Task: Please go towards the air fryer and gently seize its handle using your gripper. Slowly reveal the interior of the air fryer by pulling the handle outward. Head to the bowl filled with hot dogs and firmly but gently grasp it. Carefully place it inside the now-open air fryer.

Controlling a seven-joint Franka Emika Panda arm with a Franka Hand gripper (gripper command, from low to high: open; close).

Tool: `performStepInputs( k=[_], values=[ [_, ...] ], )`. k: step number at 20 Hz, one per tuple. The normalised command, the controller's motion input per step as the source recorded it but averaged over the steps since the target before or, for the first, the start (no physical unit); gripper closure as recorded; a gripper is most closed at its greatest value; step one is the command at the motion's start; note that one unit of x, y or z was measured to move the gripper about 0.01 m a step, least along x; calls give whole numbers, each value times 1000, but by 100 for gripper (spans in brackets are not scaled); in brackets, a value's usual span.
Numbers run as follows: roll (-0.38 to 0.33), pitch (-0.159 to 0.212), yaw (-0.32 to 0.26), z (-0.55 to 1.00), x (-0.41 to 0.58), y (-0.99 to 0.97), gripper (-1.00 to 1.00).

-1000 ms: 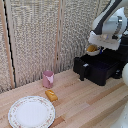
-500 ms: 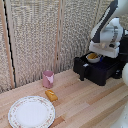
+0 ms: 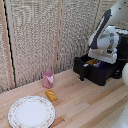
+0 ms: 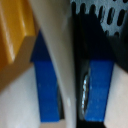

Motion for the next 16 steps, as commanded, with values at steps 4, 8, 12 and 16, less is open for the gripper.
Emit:
performStepInputs(
  k=[4, 8, 12, 16],
  values=[
    [-74, 16, -32, 33, -7, -2, -100],
    [-42, 0, -10, 114, -73, 0, -100],
    [-2, 16, -16, 273, -29, -2, -100],
    [12, 39, -16, 679, 0, -6, -100]
  ],
)
